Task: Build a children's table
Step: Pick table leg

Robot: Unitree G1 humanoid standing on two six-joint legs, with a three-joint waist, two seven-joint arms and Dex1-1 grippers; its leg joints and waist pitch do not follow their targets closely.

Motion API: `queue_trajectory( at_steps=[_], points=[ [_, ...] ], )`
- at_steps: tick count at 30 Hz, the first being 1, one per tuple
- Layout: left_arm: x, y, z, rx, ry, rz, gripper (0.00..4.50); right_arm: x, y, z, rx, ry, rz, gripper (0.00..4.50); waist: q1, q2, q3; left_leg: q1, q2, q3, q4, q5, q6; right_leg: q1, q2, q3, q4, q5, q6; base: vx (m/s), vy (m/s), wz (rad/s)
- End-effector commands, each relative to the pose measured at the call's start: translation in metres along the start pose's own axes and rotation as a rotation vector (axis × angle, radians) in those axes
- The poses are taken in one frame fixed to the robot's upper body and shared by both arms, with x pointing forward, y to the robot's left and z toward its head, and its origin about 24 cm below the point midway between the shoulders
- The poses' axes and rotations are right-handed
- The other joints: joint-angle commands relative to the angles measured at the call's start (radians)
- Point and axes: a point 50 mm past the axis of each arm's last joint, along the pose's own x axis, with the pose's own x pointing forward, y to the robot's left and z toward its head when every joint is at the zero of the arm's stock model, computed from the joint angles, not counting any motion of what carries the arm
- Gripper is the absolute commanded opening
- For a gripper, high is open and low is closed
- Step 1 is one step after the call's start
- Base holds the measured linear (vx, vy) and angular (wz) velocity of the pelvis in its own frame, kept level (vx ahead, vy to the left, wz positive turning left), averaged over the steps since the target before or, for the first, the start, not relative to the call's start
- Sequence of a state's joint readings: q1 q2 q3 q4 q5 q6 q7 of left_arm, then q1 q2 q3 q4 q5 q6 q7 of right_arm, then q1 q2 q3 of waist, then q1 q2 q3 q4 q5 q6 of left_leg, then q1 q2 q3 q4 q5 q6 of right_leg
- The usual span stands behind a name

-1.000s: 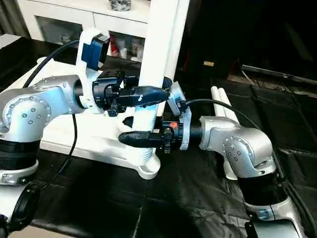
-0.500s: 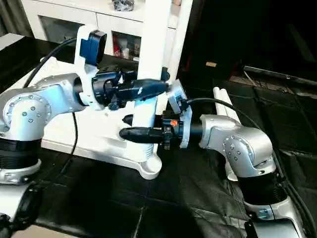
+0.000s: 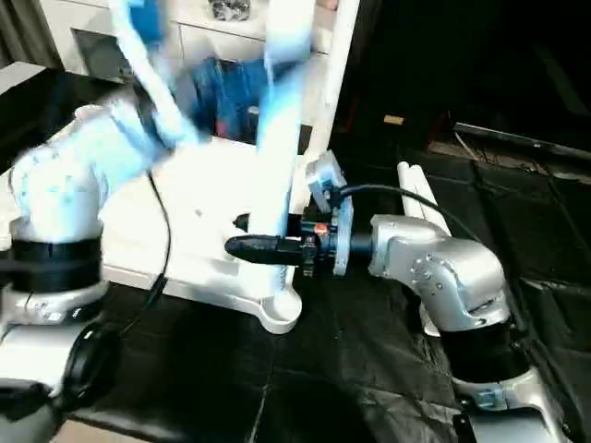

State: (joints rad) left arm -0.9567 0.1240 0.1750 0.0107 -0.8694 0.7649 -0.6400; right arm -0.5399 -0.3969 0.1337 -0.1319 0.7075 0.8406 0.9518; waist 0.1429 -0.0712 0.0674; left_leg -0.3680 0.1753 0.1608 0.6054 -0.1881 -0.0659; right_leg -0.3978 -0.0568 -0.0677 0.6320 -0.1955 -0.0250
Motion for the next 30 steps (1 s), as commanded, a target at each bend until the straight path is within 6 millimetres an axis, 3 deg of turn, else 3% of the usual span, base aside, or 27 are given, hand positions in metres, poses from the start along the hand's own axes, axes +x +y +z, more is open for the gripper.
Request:
queue_trajectory(
  at_steps=[1, 11, 15, 20, 24, 30],
  points=[
    [0.006, -0.001, 0.002, 0.007, -0.006, 0.013, 2.95, 0.0, -0.002, -0.004, 0.001, 0.003, -0.027, 1.96, 0.001, -0.001, -0.078, 0.004, 0.046, -0.01, -0.059, -0.049, -0.012, 0.067, -0.086, 0.054, -0.069, -0.099, -0.16, 0.0, 0.0, 0.0],
    [0.03, -0.017, -0.024, -0.048, 0.045, -0.044, 2.95, 0.012, -0.01, -0.012, -0.019, 0.021, -0.11, 1.94, 0.001, 0.003, -0.077, 0.003, 0.048, -0.011, -0.059, -0.061, -0.017, 0.067, -0.087, 0.054, -0.07, -0.106, -0.156, 0.0, 0.0, 0.0],
    [0.032, -0.02, -0.029, -0.049, 0.06, -0.053, 2.95, 0.014, -0.012, -0.014, -0.026, 0.027, -0.127, 1.94, -0.001, 0.009, -0.077, 0.005, 0.048, -0.012, -0.06, -0.071, -0.017, 0.066, -0.086, 0.053, -0.072, -0.111, -0.155, 0.0, 0.0, 0.0],
    [0.032, -0.018, -0.032, -0.018, 0.091, -0.041, 2.95, 0.016, -0.013, -0.015, -0.035, 0.024, -0.145, 1.94, -0.002, 0.006, -0.078, 0.006, 0.048, -0.012, -0.061, -0.068, -0.015, 0.067, -0.086, 0.054, -0.071, -0.103, -0.151, 0.0, 0.0, 0.0],
    [0.027, -0.012, -0.024, -0.062, 0.033, -0.012, 2.95, 0.016, -0.015, -0.011, -0.029, -0.025, -0.159, 1.94, -0.002, 0.008, -0.078, 0.005, 0.049, -0.012, -0.061, -0.069, -0.015, 0.066, -0.087, 0.054, -0.07, -0.097, -0.159, 0.0, 0.0, 0.0],
    [0.013, -0.013, -0.001, -0.287, -0.19, -0.11, 2.95, 0.013, -0.01, 0.009, 0.061, -0.252, -0.084, 1.94, 0.0, 0.01, -0.08, 0.005, 0.047, -0.011, -0.058, -0.078, -0.011, 0.065, -0.086, 0.052, -0.064, -0.066, -0.212, 0.0, 0.0, 0.0]
  ],
)
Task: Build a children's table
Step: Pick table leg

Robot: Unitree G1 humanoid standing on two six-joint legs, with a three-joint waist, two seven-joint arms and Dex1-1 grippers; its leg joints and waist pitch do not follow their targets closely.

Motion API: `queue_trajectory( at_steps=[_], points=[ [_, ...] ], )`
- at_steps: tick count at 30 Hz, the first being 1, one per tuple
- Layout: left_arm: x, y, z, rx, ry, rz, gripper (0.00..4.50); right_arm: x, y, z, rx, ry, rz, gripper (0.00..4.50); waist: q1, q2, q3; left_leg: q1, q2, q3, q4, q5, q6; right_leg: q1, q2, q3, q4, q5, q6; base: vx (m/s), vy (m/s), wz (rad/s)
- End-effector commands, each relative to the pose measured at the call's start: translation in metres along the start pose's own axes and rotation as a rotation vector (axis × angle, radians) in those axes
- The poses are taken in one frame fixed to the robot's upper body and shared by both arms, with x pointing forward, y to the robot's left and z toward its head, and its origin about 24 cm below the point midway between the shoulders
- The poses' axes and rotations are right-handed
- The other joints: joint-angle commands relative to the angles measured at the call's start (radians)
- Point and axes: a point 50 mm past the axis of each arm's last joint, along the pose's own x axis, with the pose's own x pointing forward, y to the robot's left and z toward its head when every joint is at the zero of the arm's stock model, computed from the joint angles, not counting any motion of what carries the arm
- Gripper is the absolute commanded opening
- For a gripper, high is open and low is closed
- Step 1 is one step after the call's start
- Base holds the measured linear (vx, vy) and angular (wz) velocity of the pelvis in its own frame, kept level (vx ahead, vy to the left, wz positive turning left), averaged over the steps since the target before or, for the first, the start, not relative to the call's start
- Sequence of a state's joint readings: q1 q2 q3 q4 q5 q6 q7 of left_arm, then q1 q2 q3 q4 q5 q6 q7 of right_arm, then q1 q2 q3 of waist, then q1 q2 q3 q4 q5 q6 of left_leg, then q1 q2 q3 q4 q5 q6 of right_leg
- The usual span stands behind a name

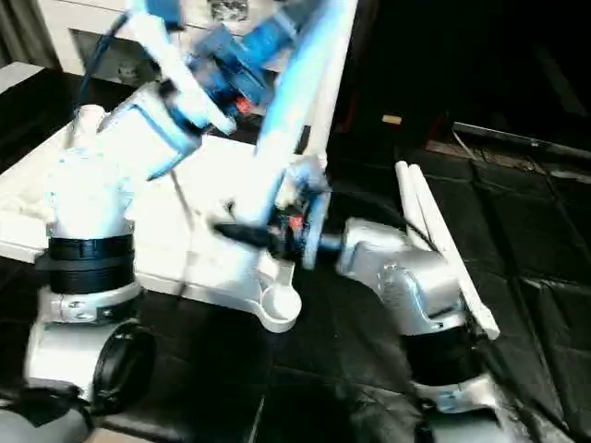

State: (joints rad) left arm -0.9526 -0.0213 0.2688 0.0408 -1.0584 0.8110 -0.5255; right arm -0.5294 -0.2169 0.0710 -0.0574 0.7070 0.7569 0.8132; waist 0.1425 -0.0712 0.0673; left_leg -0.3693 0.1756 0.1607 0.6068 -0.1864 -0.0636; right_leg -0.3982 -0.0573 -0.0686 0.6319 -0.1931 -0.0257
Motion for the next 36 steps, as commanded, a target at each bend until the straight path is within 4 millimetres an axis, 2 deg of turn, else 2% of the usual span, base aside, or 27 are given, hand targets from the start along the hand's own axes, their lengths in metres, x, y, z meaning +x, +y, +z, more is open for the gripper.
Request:
queue_trajectory(
  at_steps=[1, 4, 9, 10, 11, 12, 14, 15, 17, 19, 20, 21, 22, 23, 24, 25, 26, 27, 29, 30, 31, 32, 33, 34, 35, 36],
  points=[
    [0.004, -0.011, 0.006, -0.05, -0.037, -0.077, 2.95, -0.005, 0.001, 0.012, 0.014, -0.062, 0.014, 1.94, 0.0, 0.01, -0.079, 0.007, 0.046, -0.011, -0.06, -0.084, -0.012, 0.066, -0.083, 0.052, -0.065, -0.065, -0.209, 0.0, 0.0, 0.0],
    [0.003, -0.01, 0.007, -0.094, -0.088, -0.069, 2.95, -0.006, 0.003, 0.015, 0.032, -0.111, 0.044, 1.93, 0.002, 0.013, -0.077, 0.006, 0.046, -0.011, -0.061, -0.099, -0.013, 0.068, -0.085, 0.052, -0.069, -0.093, -0.2, 0.0, 0.0, 0.0],
    [-0.001, -0.004, 0.011, -0.05, -0.114, 0.002, 2.95, -0.008, 0.002, 0.014, 0.022, -0.125, 0.011, 1.93, 0.001, 0.014, -0.077, 0.007, 0.047, -0.013, -0.066, -0.101, -0.027, 0.067, -0.084, 0.053, -0.078, -0.138, -0.145, 0.0, 0.0, 0.0],
    [-0.007, -0.001, 0.014, -0.002, -0.103, 0.049, 2.95, -0.011, -0.002, 0.011, 0.007, -0.108, -0.045, 1.93, 0.0, 0.012, -0.076, 0.007, 0.048, -0.014, -0.066, -0.099, -0.03, 0.067, -0.084, 0.053, -0.078, -0.141, -0.136, 0.0, 0.0, 0.0],
    [-0.021, 0.002, 0.021, 0.089, -0.069, 0.125, 2.95, -0.019, -0.009, 0.005, -0.031, -0.066, -0.154, 1.93, 0.0, 0.013, -0.076, 0.008, 0.048, -0.014, -0.068, -0.1, -0.038, 0.065, -0.083, 0.053, -0.078, -0.153, -0.119, 0.0, 0.0, 0.0],
    [-0.021, 0.002, 0.021, 0.089, -0.069, 0.125, 2.95, -0.019, -0.009, 0.005, -0.031, -0.066, -0.154, 1.93, 0.001, 0.014, -0.076, 0.008, 0.049, -0.016, -0.069, -0.096, -0.043, 0.065, -0.085, 0.053, -0.078, -0.156, -0.108, 0.0, 0.0, 0.0],
    [-0.035, 0.006, 0.024, 0.18, 0.0, 0.199, 2.95, -0.026, -0.013, 0.0, -0.054, -0.036, -0.225, 1.93, -0.003, 0.015, -0.076, 0.01, 0.047, -0.015, -0.072, -0.099, -0.061, 0.063, -0.081, 0.054, -0.078, -0.17, -0.078, 0.0, 0.0, 0.0],
    [-0.037, 0.006, 0.024, 0.187, 0.006, 0.207, 2.95, -0.027, -0.014, -0.001, -0.055, -0.035, -0.235, 1.93, -0.006, 0.011, -0.076, 0.009, 0.046, -0.013, -0.071, -0.097, -0.062, 0.064, -0.08, 0.054, -0.079, -0.165, -0.077, 0.0, 0.0, 0.0],
    [-0.053, 0.01, 0.025, 0.243, 0.06, 0.275, 2.95, -0.035, -0.017, -0.004, -0.065, -0.032, -0.302, 1.93, -0.003, 0.017, -0.077, 0.012, 0.047, -0.014, -0.071, -0.092, -0.061, 0.059, -0.082, 0.054, -0.074, -0.147, -0.084, 0.0, 0.0, 0.0],
    [-0.07, 0.015, 0.025, 0.3, 0.125, 0.356, 2.95, -0.043, -0.02, -0.007, -0.102, -0.016, -0.384, 1.93, -0.005, 0.018, -0.078, 0.013, 0.047, -0.013, -0.072, -0.095, -0.061, 0.059, -0.08, 0.053, -0.072, -0.138, -0.093, 0.0, 0.0, 0.0],
    [-0.07, 0.015, 0.025, 0.3, 0.125, 0.356, 2.95, -0.043, -0.02, -0.007, -0.102, -0.016, -0.384, 1.93, -0.008, 0.02, -0.076, 0.013, 0.048, -0.012, -0.074, -0.105, -0.066, 0.057, -0.077, 0.054, -0.072, -0.137, -0.093, 0.0, 0.0, 0.0],
    [-0.077, 0.017, 0.023, 0.324, 0.154, 0.393, 2.95, -0.046, -0.02, -0.009, -0.115, -0.014, -0.418, 1.93, -0.007, 0.025, -0.076, 0.016, 0.049, -0.013, -0.074, -0.113, -0.068, 0.055, -0.08, 0.054, -0.073, -0.135, -0.1, 0.0, 0.0, 0.0],
    [-0.089, 0.022, 0.017, 0.385, 0.225, 0.457, 2.95, -0.049, -0.022, -0.011, -0.139, -0.01, -0.472, 1.93, -0.008, 0.028, -0.075, 0.013, 0.049, -0.014, -0.076, -0.117, -0.07, 0.056, -0.08, 0.054, -0.073, -0.14, -0.099, 0.0, 0.0, 0.0],
    [-0.097, 0.025, 0.012, 0.426, 0.278, 0.496, 2.95, -0.052, -0.022, -0.013, -0.149, -0.013, -0.507, 1.93, -0.008, 0.026, -0.074, 0.015, 0.053, -0.017, -0.08, -0.131, -0.073, 0.055, -0.082, 0.054, -0.076, -0.158, -0.086, 0.0, 0.0, 0.0],
    [-0.106, 0.027, 0.006, 0.468, 0.337, 0.531, 2.95, -0.054, -0.023, -0.015, -0.157, -0.017, -0.542, 1.93, -0.009, 0.025, -0.073, 0.016, 0.051, -0.014, -0.08, -0.136, -0.074, 0.053, -0.081, 0.056, -0.078, -0.173, -0.079, 0.0, 0.0, 0.0],
    [-0.106, 0.027, 0.006, 0.468, 0.337, 0.531, 2.95, -0.054, -0.023, -0.015, -0.157, -0.017, -0.542, 1.93, -0.011, 0.027, -0.073, 0.016, 0.049, -0.013, -0.08, -0.148, -0.079, 0.054, -0.08, 0.056, -0.077, -0.184, -0.081, 0.0, 0.0, 0.0],
    [-0.115, 0.029, -0.001, 0.505, 0.399, 0.566, 2.95, -0.057, -0.024, -0.017, -0.169, -0.02, -0.584, 1.93, -0.01, 0.027, -0.074, 0.019, 0.049, -0.012, -0.079, -0.153, -0.079, 0.052, -0.08, 0.056, -0.078, -0.186, -0.085, 0.0, 0.0, 0.0],
    [-0.119, 0.03, -0.004, 0.524, 0.426, 0.58, 2.95, -0.058, -0.024, -0.019, -0.171, -0.021, -0.6, 1.93, -0.011, 0.033, -0.072, 0.015, 0.051, -0.014, -0.082, -0.16, -0.079, 0.052, -0.081, 0.057, -0.077, -0.186, -0.088, 0.0, 0.0, 0.0],
    [-0.136, 0.034, -0.016, 0.588, 0.517, 0.642, 2.95, -0.062, -0.025, -0.027, -0.2, 0.006, -0.674, 1.93, -0.014, 0.029, -0.071, 0.017, 0.049, -0.014, -0.083, -0.18, -0.079, 0.052, -0.08, 0.057, -0.079, -0.205, -0.085, 0.0, 0.0, 0.0],
    [-0.15, 0.036, -0.024, 0.643, 0.575, 0.691, 2.95, -0.066, -0.027, -0.035, -0.229, 0.042, -0.744, 1.93, -0.013, 0.043, -0.07, 0.017, 0.056, -0.019, -0.086, -0.186, -0.086, 0.049, -0.083, 0.057, -0.086, -0.2, -0.075, 0.0, 0.0, 0.0],
    [-0.16, 0.037, -0.03, 0.658, 0.593, 0.743, 2.95, -0.07, -0.029, -0.041, -0.25, 0.06, -0.803, 1.93, -0.018, 0.037, -0.064, 0.013, 0.053, -0.016, -0.088, -0.198, -0.089, 0.049, -0.08, 0.058, -0.087, -0.214, -0.068, 0.0, 0.0, 0.0],
    [-0.168, 0.038, -0.033, 0.654, 0.586, 0.798, 2.95, -0.074, -0.032, -0.044, -0.289, 0.068, -0.874, 1.93, -0.019, 0.046, -0.066, 0.017, 0.049, -0.015, -0.088, -0.223, -0.096, 0.048, -0.08, 0.059, -0.086, -0.252, -0.065, 0.0, 0.0, 0.0],
    [-0.179, 0.04, -0.037, 0.686, 0.591, 0.881, 2.95, -0.077, -0.032, -0.048, -0.308, 0.067, -0.928, 1.93, -0.021, 0.042, -0.071, 0.02, 0.045, -0.014, -0.084, -0.234, -0.092, 0.049, -0.079, 0.059, -0.09, -0.276, -0.065, 0.0, 0.0, 0.0],
    [-0.179, 0.04, -0.037, 0.686, 0.591, 0.881, 2.95, -0.077, -0.032, -0.048, -0.308, 0.067, -0.928, 1.93, -0.02, 0.043, -0.073, 0.018, 0.047, -0.015, -0.084, -0.222, -0.089, 0.049, -0.079, 0.06, -0.088, -0.265, -0.066, 0.0, 0.0, 0.0],
    [-0.192, 0.04, -0.041, 0.724, 0.59, 0.972, 2.95, -0.081, -0.029, -0.054, -0.296, 0.055, -0.976, 1.93, -0.021, 0.044, -0.069, 0.015, 0.047, -0.014, -0.084, -0.224, -0.081, 0.047, -0.078, 0.06, -0.091, -0.263, -0.068, 0.0, 0.0, 0.0],
    [-0.192, 0.04, -0.041, 0.724, 0.59, 0.972, 2.95, -0.081, -0.029, -0.054, -0.296, 0.055, -0.976, 1.93, -0.023, 0.044, -0.067, 0.013, 0.048, -0.016, -0.087, -0.233, -0.077, 0.048, -0.078, 0.06, -0.092, -0.27, -0.066, 0.0, 0.0, 0.0]
  ],
)
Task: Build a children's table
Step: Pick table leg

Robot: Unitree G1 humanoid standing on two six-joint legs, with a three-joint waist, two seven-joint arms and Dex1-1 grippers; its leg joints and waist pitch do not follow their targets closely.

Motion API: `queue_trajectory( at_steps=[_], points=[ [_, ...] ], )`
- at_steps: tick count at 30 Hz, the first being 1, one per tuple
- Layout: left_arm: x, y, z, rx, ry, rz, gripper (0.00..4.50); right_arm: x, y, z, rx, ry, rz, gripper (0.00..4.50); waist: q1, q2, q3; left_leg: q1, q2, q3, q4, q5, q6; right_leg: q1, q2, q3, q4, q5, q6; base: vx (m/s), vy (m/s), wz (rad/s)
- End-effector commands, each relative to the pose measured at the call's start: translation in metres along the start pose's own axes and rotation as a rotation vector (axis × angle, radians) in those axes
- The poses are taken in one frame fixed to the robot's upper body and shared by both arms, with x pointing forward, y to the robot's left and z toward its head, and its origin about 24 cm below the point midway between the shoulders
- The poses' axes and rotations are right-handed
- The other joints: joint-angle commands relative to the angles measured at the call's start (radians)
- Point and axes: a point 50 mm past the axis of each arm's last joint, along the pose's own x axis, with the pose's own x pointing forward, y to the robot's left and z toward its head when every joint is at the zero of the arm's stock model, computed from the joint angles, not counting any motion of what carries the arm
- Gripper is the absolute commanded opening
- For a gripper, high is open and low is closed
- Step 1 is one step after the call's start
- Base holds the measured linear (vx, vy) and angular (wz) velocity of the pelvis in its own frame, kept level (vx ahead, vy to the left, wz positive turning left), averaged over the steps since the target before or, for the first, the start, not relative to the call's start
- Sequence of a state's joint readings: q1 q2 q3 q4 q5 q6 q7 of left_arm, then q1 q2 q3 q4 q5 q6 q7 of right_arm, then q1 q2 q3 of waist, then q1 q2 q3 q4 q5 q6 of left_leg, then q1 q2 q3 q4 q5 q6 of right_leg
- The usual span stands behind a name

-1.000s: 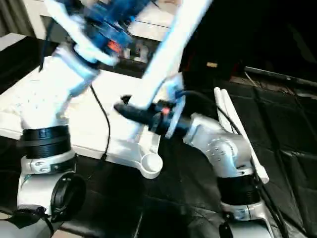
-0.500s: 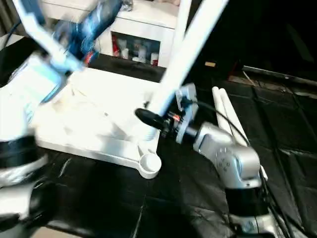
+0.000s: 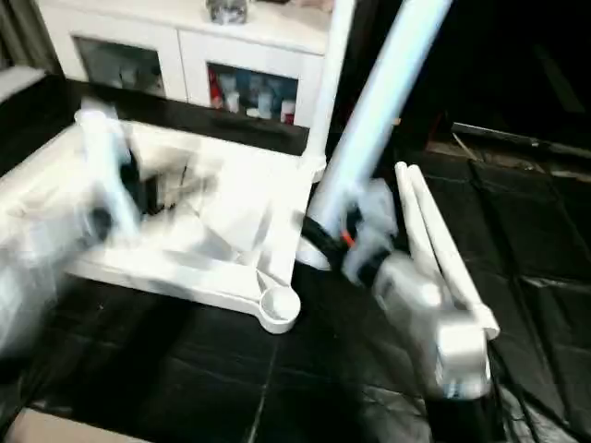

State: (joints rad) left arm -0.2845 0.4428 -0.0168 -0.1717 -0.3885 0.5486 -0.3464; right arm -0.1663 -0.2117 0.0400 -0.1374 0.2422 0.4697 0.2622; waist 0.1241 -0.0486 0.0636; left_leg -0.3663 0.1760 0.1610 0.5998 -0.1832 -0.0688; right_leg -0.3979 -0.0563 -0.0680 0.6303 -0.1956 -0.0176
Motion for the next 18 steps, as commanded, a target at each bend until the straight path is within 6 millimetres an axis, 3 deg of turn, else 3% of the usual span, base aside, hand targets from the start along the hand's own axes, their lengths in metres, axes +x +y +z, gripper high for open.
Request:
queue_trajectory(
  at_steps=[1, 4, 5, 6, 7, 8, 9, 10, 11, 12, 13, 14, 15, 16, 17, 18],
  points=[
    [-0.003, 0.002, 0.001, 0.039, -0.038, 0.063, 2.95, -0.005, -0.001, 0.007, 0.023, -0.058, -0.03, 1.93, -0.009, 0.022, -0.062, 0.013, 0.045, -0.017, -0.08, -0.266, -0.064, 0.045, -0.079, 0.057, -0.095, -0.309, -0.067, 0.0, 0.0, 0.0],
    [-0.009, 0.004, -0.006, -0.008, -0.068, 0.112, 2.95, -0.011, 0.008, 0.001, 0.105, -0.076, 0.004, 1.93, -0.016, 0.022, -0.061, 0.007, 0.044, -0.017, -0.081, -0.289, -0.041, 0.045, -0.086, 0.06, -0.103, -0.345, -0.062, 0.0, 0.0, 0.0],
    [-0.012, 0.006, -0.009, -0.015, -0.068, 0.151, 2.95, -0.013, 0.012, -0.005, 0.13, -0.071, 0.015, 1.93, -0.014, 0.015, -0.06, 0.052, 0.03, 0.036, -0.029, -0.315, -0.074, 0.0, -0.065, 0.121, -0.13, -0.476, -0.027, 0.0, 0.0, 0.0],
    [-0.014, 0.007, -0.011, -0.013, -0.067, 0.166, 2.95, -0.013, 0.014, -0.01, 0.142, -0.059, 0.017, 1.93, -0.014, 0.015, -0.06, 0.052, 0.03, 0.036, -0.029, -0.315, -0.074, 0.0, -0.065, 0.121, -0.13, -0.476, -0.027, -0.001, 0.02, -0.31],
    [-0.014, 0.007, -0.011, -0.011, -0.067, 0.168, 2.95, -0.014, 0.014, -0.01, 0.143, -0.057, 0.018, 1.93, -0.009, 0.006, -0.055, 0.03, 0.023, 0.037, -0.032, -0.309, -0.069, 0.02, -0.068, 0.145, -0.133, -0.528, -0.022, 0.007, 0.039, -0.51],
    [-0.018, 0.008, -0.012, 0.031, -0.064, 0.181, 2.95, -0.015, 0.017, -0.015, 0.147, -0.049, 0.017, 1.93, 0.015, 0.008, -0.058, 0.042, 0.024, 0.031, -0.001, -0.31, -0.038, 0.017, -0.09, 0.22, -0.147, -0.612, -0.021, 0.007, 0.039, -0.51],
    [-0.02, 0.009, -0.013, 0.064, -0.051, 0.196, 2.95, -0.015, 0.017, -0.016, 0.144, -0.049, 0.012, 1.93, 0.02, 0.006, -0.055, 0.037, 0.022, 0.025, 0.009, -0.305, -0.022, 0.02, -0.094, 0.244, -0.151, -0.625, -0.026, -0.002, 0.085, -0.47],
    [-0.02, 0.009, -0.013, 0.086, -0.052, 0.199, 2.95, -0.015, 0.018, -0.017, 0.143, -0.051, 0.01, 1.93, 0.032, -0.004, -0.047, 0.001, 0.002, -0.016, 0.058, -0.256, 0.011, 0.058, -0.126, 0.327, -0.168, -0.698, -0.049, -0.001, 0.139, -0.63],
    [-0.021, 0.009, -0.013, 0.099, -0.049, 0.211, 2.95, -0.015, 0.018, -0.017, 0.141, -0.056, 0.005, 1.93, 0.035, 0.008, -0.047, 0.0, 0.007, -0.035, 0.049, -0.224, -0.003, 0.055, -0.11, 0.331, -0.164, -0.691, -0.061, -0.001, 0.139, -0.63],
    [-0.021, 0.009, -0.013, 0.103, -0.05, 0.217, 2.95, -0.015, 0.018, -0.017, 0.142, -0.058, 0.003, 1.93, 0.003, 0.034, -0.048, 0.042, 0.028, -0.028, -0.031, -0.251, -0.068, -0.021, 0.022, 0.241, -0.115, -0.541, -0.045, -0.019, 0.178, -0.64],
    [-0.021, 0.009, -0.013, 0.106, -0.051, 0.222, 2.95, -0.015, 0.019, -0.017, 0.143, -0.06, 0.002, 1.93, -0.017, 0.048, -0.064, 0.09, 0.047, -0.028, -0.045, -0.265, -0.111, -0.068, 0.076, 0.182, -0.075, -0.404, -0.013, -0.065, 0.17, -0.33],
    [-0.021, 0.007, -0.011, 0.108, -0.07, 0.227, 2.95, -0.015, 0.019, -0.015, 0.149, -0.075, 0.006, 1.93, -0.031, 0.065, -0.071, 0.047, 0.079, -0.077, -0.086, -0.276, -0.111, -0.03, 0.038, 0.112, -0.002, -0.103, -0.049, -0.065, 0.17, -0.33],
    [-0.021, 0.007, -0.011, 0.108, -0.07, 0.227, 2.95, -0.015, 0.019, -0.015, 0.149, -0.075, 0.006, 1.93, -0.041, 0.073, -0.078, 0.062, 0.108, -0.092, -0.095, -0.251, -0.142, -0.034, 0.031, 0.093, 0.009, -0.042, -0.057, -0.055, 0.139, 0.02],
    [-0.02, 0.006, -0.01, 0.118, -0.072, 0.226, 2.95, -0.015, 0.019, -0.014, 0.148, -0.083, 0.014, 1.93, -0.071, 0.074, -0.065, 0.037, 0.16, -0.116, -0.129, -0.221, -0.113, -0.013, 0.01, 0.06, 0.027, -0.032, -0.047, -0.024, 0.077, 0.13],
    [-0.02, 0.003, -0.01, 0.106, -0.08, 0.219, 2.95, -0.015, 0.019, -0.012, 0.142, -0.09, 0.029, 1.93, -0.066, 0.091, -0.069, 0.04, 0.196, -0.127, -0.146, -0.179, -0.072, -0.027, -0.002, 0.03, 0.053, -0.064, -0.047, -0.024, 0.077, 0.13],
    [-0.02, 0.003, -0.01, 0.106, -0.08, 0.219, 2.95, -0.015, 0.019, -0.012, 0.142, -0.09, 0.029, 1.93, -0.079, 0.087, -0.084, 0.062, 0.194, -0.14, -0.111, -0.06, 0.024, -0.038, -0.02, 0.02, 0.063, -0.073, -0.043, 0.0, 0.0, 0.0]
  ],
)
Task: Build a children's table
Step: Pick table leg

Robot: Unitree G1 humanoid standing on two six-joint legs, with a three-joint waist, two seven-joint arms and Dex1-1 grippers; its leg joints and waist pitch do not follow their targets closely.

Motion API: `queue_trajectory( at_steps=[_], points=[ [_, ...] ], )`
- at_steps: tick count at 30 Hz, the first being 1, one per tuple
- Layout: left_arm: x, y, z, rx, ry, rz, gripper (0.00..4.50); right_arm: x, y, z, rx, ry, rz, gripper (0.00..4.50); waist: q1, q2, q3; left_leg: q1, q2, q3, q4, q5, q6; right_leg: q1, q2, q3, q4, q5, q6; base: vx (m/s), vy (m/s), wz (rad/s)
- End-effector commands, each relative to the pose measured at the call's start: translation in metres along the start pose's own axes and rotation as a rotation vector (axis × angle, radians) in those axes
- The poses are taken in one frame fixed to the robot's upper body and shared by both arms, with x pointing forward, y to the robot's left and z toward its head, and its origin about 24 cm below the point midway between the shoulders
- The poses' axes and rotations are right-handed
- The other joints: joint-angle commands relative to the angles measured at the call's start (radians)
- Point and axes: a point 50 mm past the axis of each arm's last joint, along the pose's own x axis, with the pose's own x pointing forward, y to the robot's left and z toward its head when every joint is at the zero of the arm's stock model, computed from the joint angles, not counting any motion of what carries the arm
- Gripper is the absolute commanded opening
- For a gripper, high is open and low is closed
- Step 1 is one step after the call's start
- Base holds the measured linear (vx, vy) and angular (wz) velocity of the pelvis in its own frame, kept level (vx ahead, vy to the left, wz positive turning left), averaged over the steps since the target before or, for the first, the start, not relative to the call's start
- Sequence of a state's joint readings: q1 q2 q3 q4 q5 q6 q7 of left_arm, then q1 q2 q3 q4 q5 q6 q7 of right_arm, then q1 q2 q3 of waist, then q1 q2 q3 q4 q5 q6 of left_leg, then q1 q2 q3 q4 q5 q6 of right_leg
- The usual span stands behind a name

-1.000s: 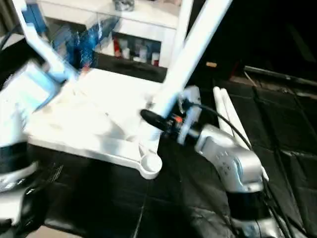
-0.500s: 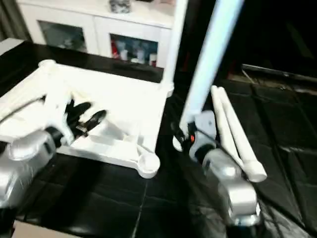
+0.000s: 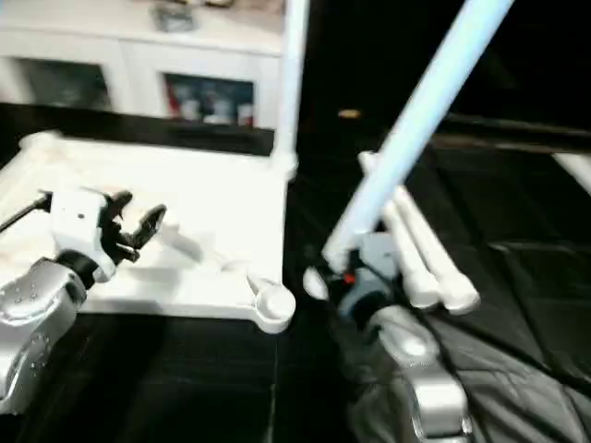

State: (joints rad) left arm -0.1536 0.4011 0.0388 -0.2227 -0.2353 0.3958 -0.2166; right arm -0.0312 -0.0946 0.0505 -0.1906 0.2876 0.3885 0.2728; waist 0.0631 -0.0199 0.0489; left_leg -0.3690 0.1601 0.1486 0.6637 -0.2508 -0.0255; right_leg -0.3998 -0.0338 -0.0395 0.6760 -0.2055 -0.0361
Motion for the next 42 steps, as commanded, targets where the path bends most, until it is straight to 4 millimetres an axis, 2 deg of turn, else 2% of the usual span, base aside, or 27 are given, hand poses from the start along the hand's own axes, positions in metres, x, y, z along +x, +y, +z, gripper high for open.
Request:
queue_trajectory(
  at_steps=[1, 2, 3, 4, 5, 6, 7, 8, 9, 10, 11, 12, 13, 15, 16, 19, 20, 24, 25, 26, 27, 29, 31, 33, 36, 38, 42],
  points=[
    [-0.001, -0.01, 0.001, -0.006, -0.013, -0.036, 2.95, -0.003, -0.007, 0.01, -0.067, -0.031, 0.005, 1.93, -0.019, 0.059, -0.076, 0.072, 0.194, -0.125, -0.15, 0.114, 0.044, -0.041, -0.051, -0.008, 0.009, -0.056, -0.033, -0.018, -0.052, 0.0],
    [-0.001, -0.01, 0.001, -0.006, -0.013, -0.036, 2.95, -0.003, -0.007, 0.01, -0.067, -0.031, 0.005, 1.93, -0.02, 0.037, -0.086, 0.063, 0.155, -0.111, -0.114, 0.271, 0.18, -0.027, -0.069, 0.006, -0.02, -0.006, -0.069, -0.018, -0.052, 0.0],
    [-0.001, -0.012, 0.001, 0.005, -0.007, -0.044, 2.95, -0.003, -0.009, 0.01, -0.08, -0.02, 0.019, 1.93, -0.005, 0.007, -0.086, 0.002, 0.06, -0.042, -0.058, 0.301, 0.232, 0.02, -0.105, 0.036, -0.078, 0.155, -0.144, -0.048, -0.107, -0.07],
    [-0.001, -0.013, -0.001, 0.02, 0.008, -0.056, 2.95, -0.004, -0.01, 0.012, -0.065, -0.024, 0.039, 1.93, 0.017, -0.025, -0.091, -0.053, 0.001, -0.003, -0.051, 0.209, 0.169, 0.072, -0.135, 0.058, -0.093, 0.276, -0.15, -0.081, -0.142, -0.03],
    [-0.001, -0.014, -0.001, 0.028, 0.015, -0.059, 2.95, -0.004, -0.011, 0.013, -0.062, -0.025, 0.042, 1.93, 0.033, -0.027, -0.079, -0.045, 0.009, -0.003, -0.064, 0.134, 0.117, 0.06, -0.141, 0.059, -0.109, 0.227, -0.115, -0.081, -0.142, -0.03],
    [-0.001, -0.014, -0.004, 0.058, 0.039, -0.078, 2.95, -0.003, -0.013, 0.015, -0.054, -0.03, 0.044, 1.93, 0.033, -0.031, -0.07, -0.039, 0.014, -0.002, -0.074, 0.062, 0.079, 0.054, -0.138, 0.056, -0.12, 0.122, -0.07, -0.09, -0.136, -0.03],
    [-0.001, -0.014, -0.005, 0.114, 0.054, -0.105, 2.95, -0.003, -0.014, 0.017, -0.051, -0.035, 0.05, 1.93, 0.04, -0.024, -0.059, -0.025, 0.022, -0.003, -0.09, -0.041, 0.016, 0.052, -0.129, 0.051, -0.142, -0.184, -0.004, -0.091, -0.11, -0.06],
    [-0.001, -0.016, -0.006, 0.134, 0.067, -0.157, 2.95, -0.003, -0.015, 0.018, -0.054, -0.035, 0.054, 1.93, 0.037, -0.018, -0.048, -0.016, 0.033, -0.005, -0.106, -0.116, -0.023, 0.041, -0.115, 0.048, -0.156, -0.439, 0.035, -0.091, -0.11, -0.06],
    [-0.001, -0.016, -0.006, 0.135, 0.067, -0.159, 2.95, -0.003, -0.015, 0.019, -0.055, -0.035, 0.054, 1.93, 0.039, -0.013, -0.043, -0.002, 0.038, -0.006, -0.113, -0.179, -0.052, 0.029, -0.109, 0.045, -0.173, -0.611, 0.059, -0.092, -0.076, -0.03],
    [-0.002, -0.018, -0.004, 0.163, 0.076, -0.234, 2.95, -0.003, -0.016, 0.021, -0.049, -0.05, 0.052, 1.93, 0.036, -0.011, -0.041, 0.005, 0.042, -0.009, -0.119, -0.212, -0.064, 0.023, -0.105, 0.043, -0.172, -0.643, 0.058, -0.082, -0.042, 0.0],
    [-0.002, -0.019, -0.003, 0.178, 0.09, -0.307, 2.95, -0.002, -0.017, 0.023, -0.047, -0.07, 0.044, 1.93, 0.035, 0.0, -0.042, 0.017, 0.049, -0.019, -0.134, -0.287, -0.082, 0.019, -0.1, 0.033, -0.171, -0.644, 0.039, -0.082, -0.042, 0.0],
    [-0.003, -0.019, -0.002, 0.194, 0.105, -0.374, 2.95, -0.001, -0.017, 0.025, -0.05, -0.078, 0.045, 1.93, 0.031, -0.001, -0.042, 0.014, 0.053, -0.022, -0.14, -0.3, -0.086, 0.023, -0.099, 0.031, -0.168, -0.614, 0.028, -0.075, -0.006, 0.0],
    [-0.004, -0.019, -0.001, 0.204, 0.116, -0.423, 2.95, -0.001, -0.017, 0.025, -0.057, -0.077, 0.047, 1.93, 0.031, 0.01, -0.046, 0.018, 0.06, -0.026, -0.148, -0.316, -0.089, 0.025, -0.097, 0.029, -0.161, -0.531, -0.001, -0.065, 0.022, 0.0],
    [-0.005, -0.019, -0.001, 0.221, 0.139, -0.489, 2.95, 0.0, -0.017, 0.026, -0.066, -0.071, 0.056, 1.93, 0.031, 0.014, -0.04, 0.021, 0.064, -0.027, -0.155, -0.343, -0.094, 0.023, -0.095, 0.029, -0.155, -0.475, -0.028, -0.058, 0.027, 0.02],
    [-0.006, -0.019, -0.001, 0.239, 0.161, -0.566, 2.95, 0.0, -0.016, 0.026, -0.076, -0.064, 0.074, 1.93, 0.029, 0.018, -0.033, 0.024, 0.064, -0.027, -0.159, -0.383, -0.103, 0.022, -0.099, 0.03, -0.154, -0.471, -0.046, 0.0, 0.0, 0.0],
    [-0.007, -0.016, -0.004, 0.26, 0.243, -0.755, 2.95, 0.002, -0.016, 0.027, -0.092, -0.062, 0.096, 1.93, 0.031, 0.02, -0.031, 0.037, 0.058, -0.029, -0.16, -0.442, -0.109, 0.023, -0.111, 0.03, -0.168, -0.564, -0.031, 0.0, 0.0, 0.0],
    [-0.006, -0.014, -0.006, 0.278, 0.265, -0.788, 2.95, 0.002, -0.016, 0.027, -0.089, -0.062, 0.102, 1.93, 0.027, 0.022, -0.035, 0.03, 0.062, -0.034, -0.167, -0.431, -0.117, 0.034, -0.114, 0.029, -0.159, -0.51, -0.045, 0.0, 0.0, 0.0],
    [-0.005, -0.01, -0.013, 0.294, 0.36, -0.926, 2.95, 0.004, -0.014, 0.027, -0.119, -0.056, 0.133, 1.93, 0.026, 0.024, -0.041, 0.024, 0.064, -0.027, -0.169, -0.368, -0.12, 0.041, -0.116, 0.035, -0.143, -0.383, -0.084, 0.0, 0.0, 0.0],
    [-0.003, -0.009, -0.016, 0.285, 0.395, -0.968, 2.95, 0.004, -0.013, 0.026, -0.12, -0.051, 0.143, 1.93, 0.025, 0.02, -0.041, 0.023, 0.064, -0.024, -0.169, -0.354, -0.117, 0.042, -0.116, 0.035, -0.142, -0.371, -0.088, 0.0, 0.0, 0.0],
    [0.001, -0.01, -0.02, 0.288, 0.429, -1.001, 2.95, 0.005, -0.013, 0.025, -0.119, -0.048, 0.149, 1.93, 0.03, 0.025, -0.044, 0.03, 0.061, -0.019, -0.165, -0.335, -0.112, 0.037, -0.116, 0.037, -0.142, -0.36, -0.096, 0.0, 0.0, 0.0],
    [0.003, -0.01, -0.022, 0.299, 0.438, -1.009, 2.95, 0.005, -0.012, 0.025, -0.119, -0.047, 0.15, 1.93, 0.03, 0.022, -0.043, 0.031, 0.061, -0.017, -0.163, -0.326, -0.107, 0.037, -0.116, 0.038, -0.145, -0.368, -0.098, 0.0, 0.0, 0.0],
    [0.009, -0.014, -0.027, 0.307, 0.459, -1.044, 2.95, 0.006, -0.012, 0.025, -0.119, -0.045, 0.155, 1.93, 0.034, 0.014, -0.045, 0.028, 0.063, -0.014, -0.161, -0.293, -0.097, 0.04, -0.121, 0.04, -0.146, -0.376, -0.099, 0.0, 0.0, 0.0],
    [0.018, -0.017, -0.031, 0.316, 0.464, -1.057, 2.95, 0.007, -0.013, 0.025, -0.123, -0.041, 0.157, 1.93, 0.038, 0.015, -0.046, 0.027, 0.063, -0.01, -0.157, -0.255, -0.092, 0.04, -0.119, 0.041, -0.146, -0.355, -0.101, 0.0, 0.0, 0.0],
    [0.026, -0.02, -0.031, 0.308, 0.454, -1.069, 2.67, 0.008, -0.014, 0.024, -0.125, -0.039, 0.158, 1.93, 0.047, 0.013, -0.057, 0.016, 0.067, -0.011, -0.155, -0.175, -0.088, 0.054, -0.122, 0.038, -0.128, -0.239, -0.121, 0.0, 0.0, 0.0],
    [0.036, -0.02, -0.028, 0.292, 0.431, -1.061, 2.54, 0.009, -0.014, 0.024, -0.131, -0.036, 0.16, 1.93, 0.049, 0.012, -0.065, 0.011, 0.063, -0.006, -0.146, -0.088, -0.074, 0.06, -0.116, 0.034, -0.113, -0.092, -0.14, 0.057, -0.014, -0.03],
    [0.039, -0.021, -0.026, 0.292, 0.428, -1.067, 2.28, 0.009, -0.014, 0.023, -0.133, -0.035, 0.162, 1.93, 0.046, 0.016, -0.069, 0.008, 0.059, -0.005, -0.139, -0.021, -0.058, 0.063, -0.109, 0.031, -0.1, 0.058, -0.165, 0.056, -0.002, -0.03],
    [0.044, -0.019, -0.028, 0.307, 0.448, -1.13, 1.98, 0.006, -0.012, 0.021, -0.136, -0.03, 0.163, 1.93, 0.045, 0.019, -0.068, 0.01, 0.06, -0.004, -0.138, -0.017, -0.043, 0.068, -0.11, 0.031, -0.101, 0.097, -0.179, 0.013, 0.001, 0.0]
  ],
)
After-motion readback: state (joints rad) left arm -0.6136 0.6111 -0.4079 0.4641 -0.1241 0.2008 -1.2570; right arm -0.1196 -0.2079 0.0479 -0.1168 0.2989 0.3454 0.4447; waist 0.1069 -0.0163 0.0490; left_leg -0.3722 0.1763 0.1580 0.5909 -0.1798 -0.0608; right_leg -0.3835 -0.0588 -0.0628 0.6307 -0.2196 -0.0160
